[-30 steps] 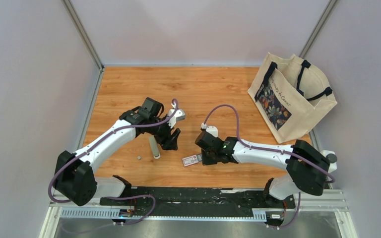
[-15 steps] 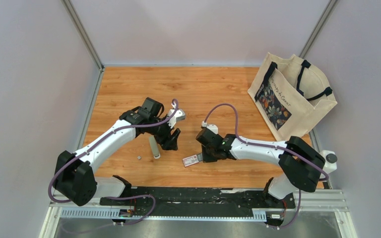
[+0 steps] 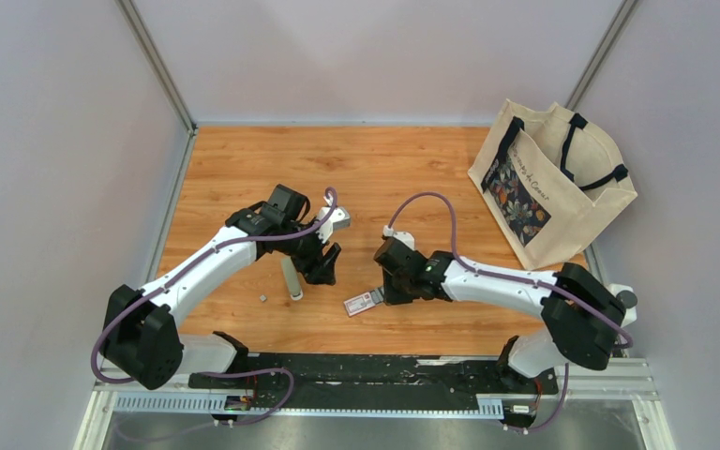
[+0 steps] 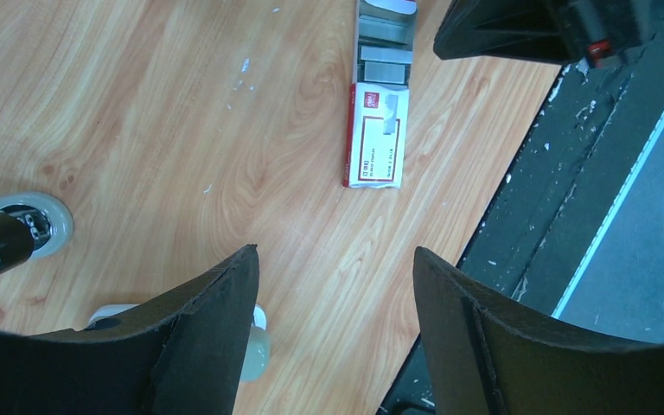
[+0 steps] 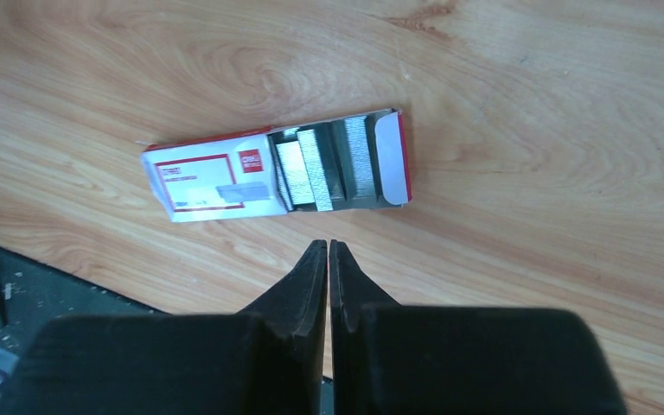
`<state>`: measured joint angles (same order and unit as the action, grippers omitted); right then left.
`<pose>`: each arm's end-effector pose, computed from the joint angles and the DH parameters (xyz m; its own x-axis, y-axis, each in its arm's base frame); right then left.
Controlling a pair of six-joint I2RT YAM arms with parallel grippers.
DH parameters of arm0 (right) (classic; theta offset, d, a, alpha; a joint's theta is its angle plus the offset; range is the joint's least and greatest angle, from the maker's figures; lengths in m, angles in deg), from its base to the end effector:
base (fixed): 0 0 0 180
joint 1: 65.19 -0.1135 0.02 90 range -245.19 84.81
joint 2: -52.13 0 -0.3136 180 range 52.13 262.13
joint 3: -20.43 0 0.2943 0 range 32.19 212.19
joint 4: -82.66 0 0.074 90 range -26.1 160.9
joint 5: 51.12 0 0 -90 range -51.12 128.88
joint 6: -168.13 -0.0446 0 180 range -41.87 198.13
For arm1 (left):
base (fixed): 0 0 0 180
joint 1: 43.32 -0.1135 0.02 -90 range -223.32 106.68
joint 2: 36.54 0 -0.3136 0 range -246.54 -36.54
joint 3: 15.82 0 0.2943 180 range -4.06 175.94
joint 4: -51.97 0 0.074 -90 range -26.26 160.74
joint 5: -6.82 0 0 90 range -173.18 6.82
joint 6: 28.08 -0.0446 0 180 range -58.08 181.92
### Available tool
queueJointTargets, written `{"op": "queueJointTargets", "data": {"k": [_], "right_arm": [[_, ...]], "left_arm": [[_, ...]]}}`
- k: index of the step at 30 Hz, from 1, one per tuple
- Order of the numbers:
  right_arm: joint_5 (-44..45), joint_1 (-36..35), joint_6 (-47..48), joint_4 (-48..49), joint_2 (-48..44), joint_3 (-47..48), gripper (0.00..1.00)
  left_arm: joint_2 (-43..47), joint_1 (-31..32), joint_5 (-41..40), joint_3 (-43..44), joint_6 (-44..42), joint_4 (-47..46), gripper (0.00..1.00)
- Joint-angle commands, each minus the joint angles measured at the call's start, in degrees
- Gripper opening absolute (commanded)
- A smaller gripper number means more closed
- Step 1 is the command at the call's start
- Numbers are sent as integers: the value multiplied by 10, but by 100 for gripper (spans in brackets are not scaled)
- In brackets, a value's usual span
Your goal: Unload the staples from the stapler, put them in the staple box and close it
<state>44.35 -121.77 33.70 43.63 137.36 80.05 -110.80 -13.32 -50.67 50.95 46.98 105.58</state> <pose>0.1743 0.2564 0.1918 -0.9213 -0.1309 -0.3662 -0.2289 0.9438 0.2383 0.2311 -0.1611 0.2793 -0.5659 0.5777 -0.5882 0.8202 0.4673 -0.3300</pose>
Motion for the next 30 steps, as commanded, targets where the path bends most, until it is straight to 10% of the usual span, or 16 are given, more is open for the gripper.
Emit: {"op": "queueJointTargets", "data": {"k": [1,30], "right_arm": [[7,9,16,-18,-52,36,7],[-61,19,21,45,51,51,8]], "left_arm": [[18,3,14,17,-20,2,74],[15,3,15,16,-33,10,74]]}}
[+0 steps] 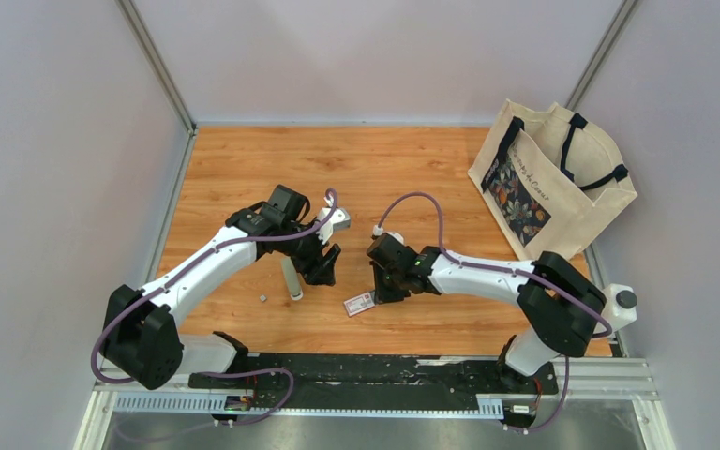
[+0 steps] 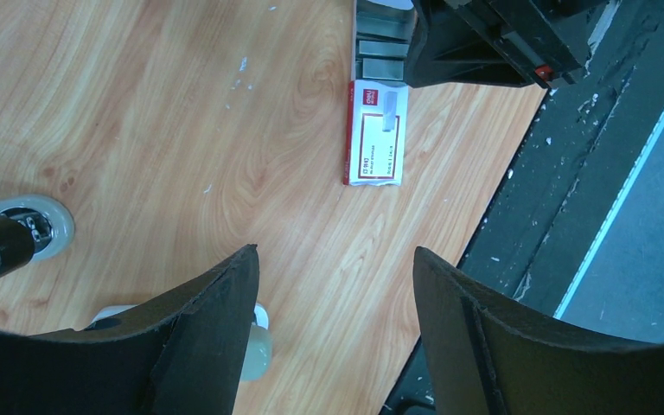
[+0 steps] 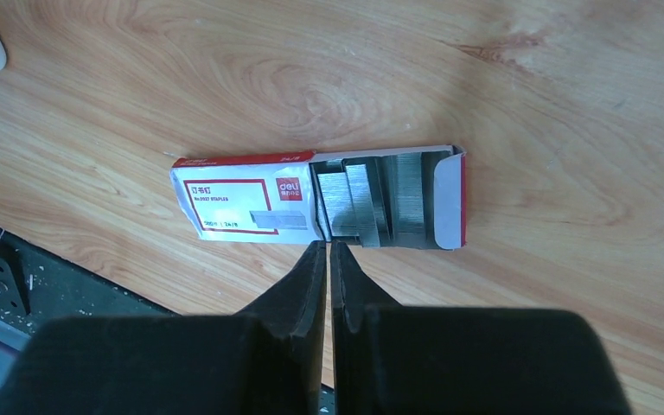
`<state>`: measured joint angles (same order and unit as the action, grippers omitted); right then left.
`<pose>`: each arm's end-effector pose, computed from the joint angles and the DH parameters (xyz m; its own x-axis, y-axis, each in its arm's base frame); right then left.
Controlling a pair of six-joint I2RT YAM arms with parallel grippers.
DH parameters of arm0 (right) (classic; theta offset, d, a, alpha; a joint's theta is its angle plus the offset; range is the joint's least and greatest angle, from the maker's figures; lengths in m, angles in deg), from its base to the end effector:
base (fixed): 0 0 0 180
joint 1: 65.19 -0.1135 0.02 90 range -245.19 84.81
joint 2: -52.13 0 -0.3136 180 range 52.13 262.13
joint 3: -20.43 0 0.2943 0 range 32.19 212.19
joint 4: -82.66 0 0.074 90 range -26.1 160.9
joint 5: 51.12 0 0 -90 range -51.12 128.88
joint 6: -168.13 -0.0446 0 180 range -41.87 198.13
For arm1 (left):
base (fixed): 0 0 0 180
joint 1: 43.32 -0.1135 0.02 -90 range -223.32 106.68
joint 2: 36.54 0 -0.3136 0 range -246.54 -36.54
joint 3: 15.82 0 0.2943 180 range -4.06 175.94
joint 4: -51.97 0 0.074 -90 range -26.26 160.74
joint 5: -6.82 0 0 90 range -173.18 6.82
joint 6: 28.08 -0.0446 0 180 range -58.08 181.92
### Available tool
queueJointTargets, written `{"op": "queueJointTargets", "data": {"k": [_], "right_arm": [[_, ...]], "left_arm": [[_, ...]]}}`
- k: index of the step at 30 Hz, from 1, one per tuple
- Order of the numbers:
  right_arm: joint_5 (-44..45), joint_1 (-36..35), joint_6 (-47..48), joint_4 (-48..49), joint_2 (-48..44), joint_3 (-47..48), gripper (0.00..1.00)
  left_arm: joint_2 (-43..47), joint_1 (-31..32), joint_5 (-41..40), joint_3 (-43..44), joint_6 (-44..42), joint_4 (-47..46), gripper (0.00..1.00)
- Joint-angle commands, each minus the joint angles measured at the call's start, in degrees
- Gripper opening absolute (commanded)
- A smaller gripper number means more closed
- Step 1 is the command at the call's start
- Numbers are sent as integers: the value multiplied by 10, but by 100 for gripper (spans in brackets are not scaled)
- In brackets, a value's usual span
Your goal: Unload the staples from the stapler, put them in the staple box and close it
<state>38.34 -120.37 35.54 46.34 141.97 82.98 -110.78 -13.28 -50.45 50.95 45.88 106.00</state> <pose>0.1900 0.2739 0.1859 -0.9337 -0.1573 -0.3215 -0.2600 0.9155 0.3070 0.2302 -0.1610 0.2790 -0.5531 0.5883 -0.5899 0.8296 0.4542 -0.3248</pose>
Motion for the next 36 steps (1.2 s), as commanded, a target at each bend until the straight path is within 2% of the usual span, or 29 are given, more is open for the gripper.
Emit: {"op": "queueJointTargets", "data": {"k": [1,5,8,9,10,15,24,36], "right_arm": [[1,9,2,17,4,20,8],[1,30,5,10,-8,7,8],[-7,49,12,11,-52,-6,13],[-14,66,14,11,-78,-9,20],[-21,76,14,12,-90,-14,22],[-65,154,22,20,-128,-59,23],[-176,198,45,107,-59,-104,19],[-213,202,34,171,-20,-124,15]], "left_arm": [[14,3,13,15,-23,5,74],[12,8,10,12,-45,13,75],[16,30,-21,0,-80,17,75],[15,45,-42,-8,-87,16,75],[13,52,-53,-11,-101,12,75],[-16,97,-108,-24,-124,-1,75],[-85,150,-172,-25,-144,-39,73],[-147,165,-178,8,-137,-54,71]]}}
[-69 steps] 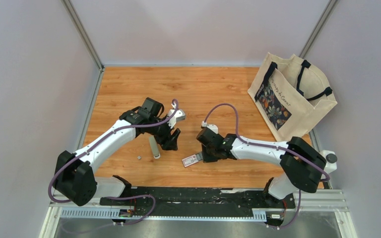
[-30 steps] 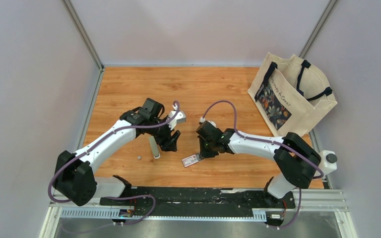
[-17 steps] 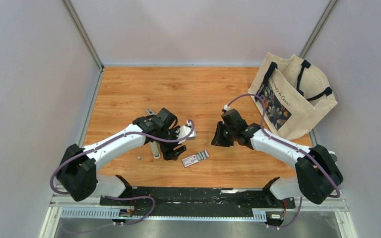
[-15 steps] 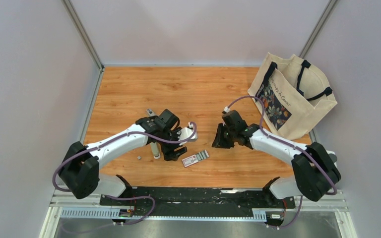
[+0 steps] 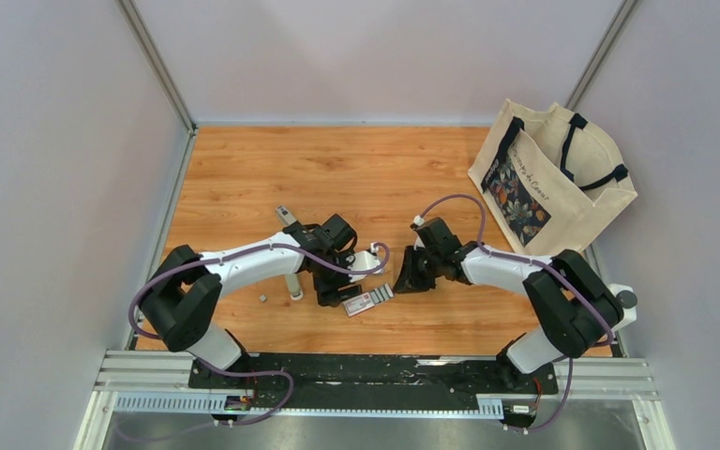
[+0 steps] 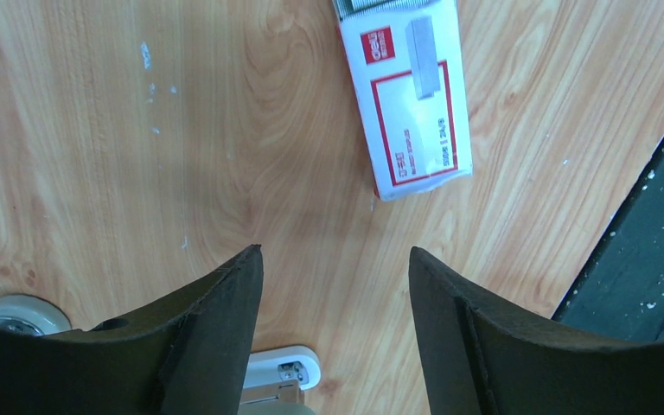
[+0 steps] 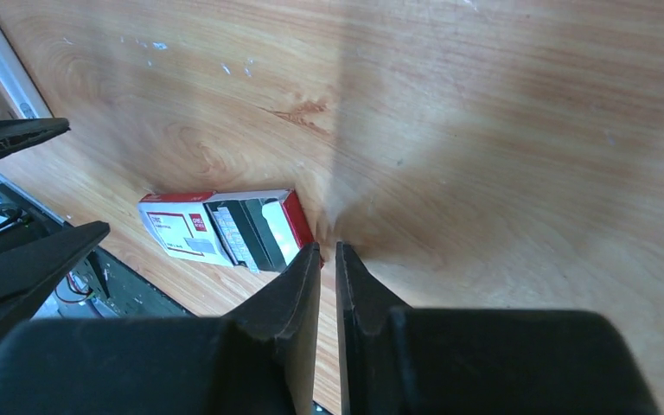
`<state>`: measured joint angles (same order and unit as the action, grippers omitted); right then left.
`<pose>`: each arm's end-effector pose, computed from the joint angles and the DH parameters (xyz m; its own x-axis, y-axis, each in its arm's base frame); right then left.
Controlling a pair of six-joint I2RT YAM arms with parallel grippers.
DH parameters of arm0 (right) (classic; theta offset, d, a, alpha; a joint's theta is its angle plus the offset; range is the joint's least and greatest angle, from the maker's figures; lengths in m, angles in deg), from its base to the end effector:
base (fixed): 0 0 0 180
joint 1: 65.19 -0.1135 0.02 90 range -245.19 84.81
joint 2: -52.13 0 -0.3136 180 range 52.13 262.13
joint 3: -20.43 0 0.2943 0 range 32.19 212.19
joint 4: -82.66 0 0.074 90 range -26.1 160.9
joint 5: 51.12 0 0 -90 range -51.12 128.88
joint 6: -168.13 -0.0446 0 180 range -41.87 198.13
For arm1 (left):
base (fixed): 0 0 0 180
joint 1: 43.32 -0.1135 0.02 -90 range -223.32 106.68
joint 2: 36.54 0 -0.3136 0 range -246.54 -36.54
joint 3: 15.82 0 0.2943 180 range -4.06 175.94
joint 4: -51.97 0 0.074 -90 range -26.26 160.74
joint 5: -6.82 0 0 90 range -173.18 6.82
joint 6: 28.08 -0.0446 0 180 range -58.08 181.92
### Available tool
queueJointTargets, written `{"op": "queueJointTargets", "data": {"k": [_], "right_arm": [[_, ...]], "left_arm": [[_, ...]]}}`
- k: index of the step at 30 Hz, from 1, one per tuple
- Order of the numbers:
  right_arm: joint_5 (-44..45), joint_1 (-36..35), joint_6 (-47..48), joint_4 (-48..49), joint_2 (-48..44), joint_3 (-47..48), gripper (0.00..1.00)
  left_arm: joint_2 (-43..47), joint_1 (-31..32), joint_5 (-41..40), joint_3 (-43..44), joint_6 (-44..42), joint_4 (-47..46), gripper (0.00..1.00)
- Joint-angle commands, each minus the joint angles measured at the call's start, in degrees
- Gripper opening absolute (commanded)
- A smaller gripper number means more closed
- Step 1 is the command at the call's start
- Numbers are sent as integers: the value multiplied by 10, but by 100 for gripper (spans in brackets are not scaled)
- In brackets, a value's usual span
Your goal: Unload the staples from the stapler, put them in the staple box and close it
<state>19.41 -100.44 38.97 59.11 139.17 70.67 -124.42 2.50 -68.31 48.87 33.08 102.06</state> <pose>0.2339 0.1835 0.1495 -0.9790 0.0372 -0.2007 -0.0782 0.8400 0.5370 0.2097 -0.2322 0.1988 -0.2255 0.9010 -0.3706 0.9742 0.2123 -0.0765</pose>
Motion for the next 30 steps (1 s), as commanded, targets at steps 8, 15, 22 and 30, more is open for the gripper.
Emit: {"op": "queueJointTargets", "data": {"k": [8,15,22,30], "right_arm": [[-23,11,0,45,0,-9,14],[-47,25,-11,72,-8,-28,15],[-86,31,-41,142,9,-44,16],[-98,43,-50,164,6,-64,18]], "left_arm": [[-20,15,16,27,-19,-14,70],[-10,18,34,18,-32,-2,69],[-19,23,31,19,-33,1,69],[-34,35,14,24,-31,1,69]]}}
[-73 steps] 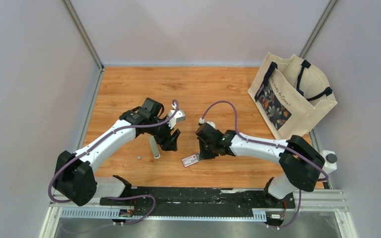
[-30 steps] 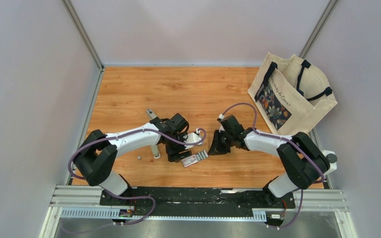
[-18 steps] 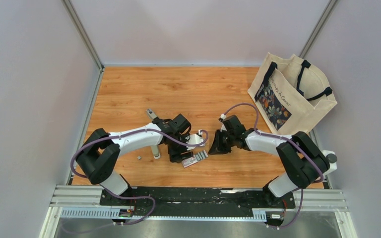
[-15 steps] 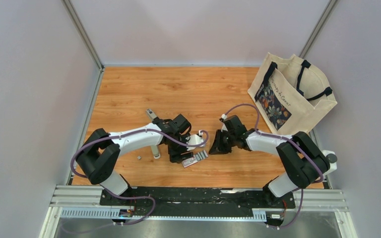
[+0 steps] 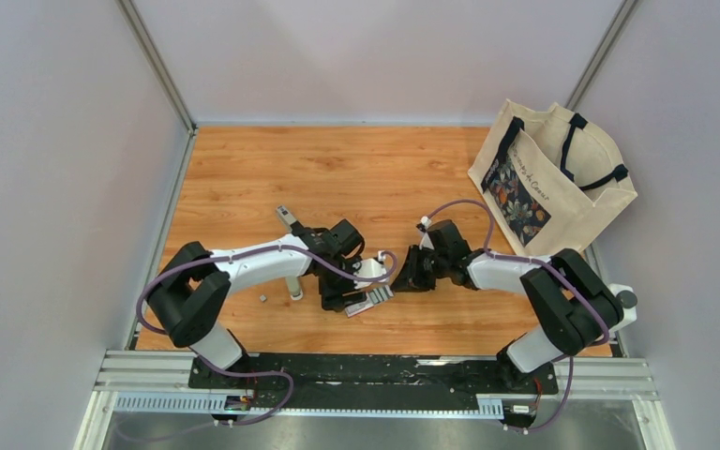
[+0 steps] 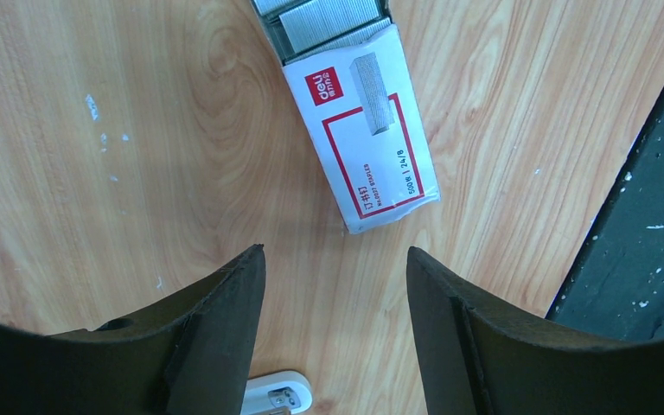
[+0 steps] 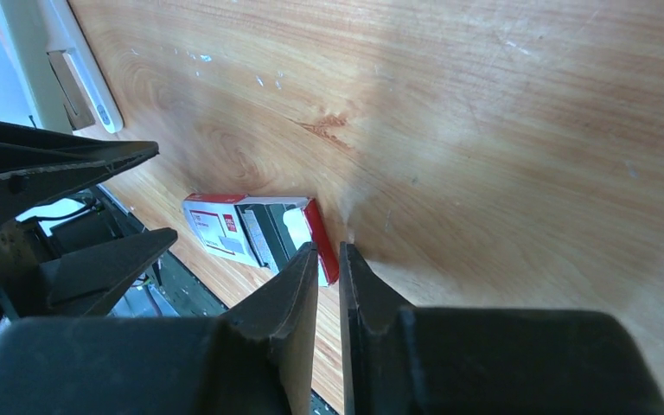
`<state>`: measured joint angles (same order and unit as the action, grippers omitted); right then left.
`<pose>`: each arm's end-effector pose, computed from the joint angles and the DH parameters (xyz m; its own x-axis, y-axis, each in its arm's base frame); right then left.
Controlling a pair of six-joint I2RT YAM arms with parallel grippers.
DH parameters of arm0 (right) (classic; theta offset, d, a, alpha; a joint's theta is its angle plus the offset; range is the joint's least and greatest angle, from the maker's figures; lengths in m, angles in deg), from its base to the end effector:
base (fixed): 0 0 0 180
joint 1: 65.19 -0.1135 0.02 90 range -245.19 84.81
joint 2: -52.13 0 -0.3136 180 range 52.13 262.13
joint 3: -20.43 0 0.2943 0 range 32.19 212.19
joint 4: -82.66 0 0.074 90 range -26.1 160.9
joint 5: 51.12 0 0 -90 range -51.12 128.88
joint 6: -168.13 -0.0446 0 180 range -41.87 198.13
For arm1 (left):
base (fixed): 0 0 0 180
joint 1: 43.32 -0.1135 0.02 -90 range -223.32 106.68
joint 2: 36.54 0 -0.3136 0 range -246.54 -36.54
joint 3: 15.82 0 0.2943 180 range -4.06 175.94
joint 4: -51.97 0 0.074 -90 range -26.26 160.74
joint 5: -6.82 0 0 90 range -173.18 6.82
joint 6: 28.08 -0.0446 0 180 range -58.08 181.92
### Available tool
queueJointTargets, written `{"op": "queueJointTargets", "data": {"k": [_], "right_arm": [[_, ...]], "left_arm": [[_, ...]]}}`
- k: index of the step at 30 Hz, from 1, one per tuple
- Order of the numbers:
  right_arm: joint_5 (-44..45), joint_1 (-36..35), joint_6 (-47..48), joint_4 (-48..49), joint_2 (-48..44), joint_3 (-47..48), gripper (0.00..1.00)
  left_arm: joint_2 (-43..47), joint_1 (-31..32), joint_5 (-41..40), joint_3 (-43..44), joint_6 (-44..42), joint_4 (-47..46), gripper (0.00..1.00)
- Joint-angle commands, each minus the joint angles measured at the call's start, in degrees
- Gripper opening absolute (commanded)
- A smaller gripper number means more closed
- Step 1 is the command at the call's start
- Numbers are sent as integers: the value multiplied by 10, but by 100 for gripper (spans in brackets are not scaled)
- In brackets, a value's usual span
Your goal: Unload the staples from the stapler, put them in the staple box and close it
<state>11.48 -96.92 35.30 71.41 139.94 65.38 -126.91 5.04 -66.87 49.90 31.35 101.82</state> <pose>0.2361 0.1702 0.1347 -0.9788 0.1044 -0.1765 -0.0423 0.7394 0.6720 0.2037 -0.2480 0.1918 -0.1611 0.9159 -0.3677 0.9861 0.1345 -0.0971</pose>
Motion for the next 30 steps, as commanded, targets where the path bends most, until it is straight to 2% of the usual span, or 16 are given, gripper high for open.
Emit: {"op": "queueJointTargets", "data": {"k": [1,14,30], "right_arm": [[-20,9,-14,47,1,-12,18],[-31,10,-24,71,15,-20,11],[-36,10,-29,74,10,-25,10]], "left_arm": [[-10,11,-2,14,-13,3,69],[-32,29,-33,31,-5,5,68],[-48,41,-34,51,-21,31,67]]}}
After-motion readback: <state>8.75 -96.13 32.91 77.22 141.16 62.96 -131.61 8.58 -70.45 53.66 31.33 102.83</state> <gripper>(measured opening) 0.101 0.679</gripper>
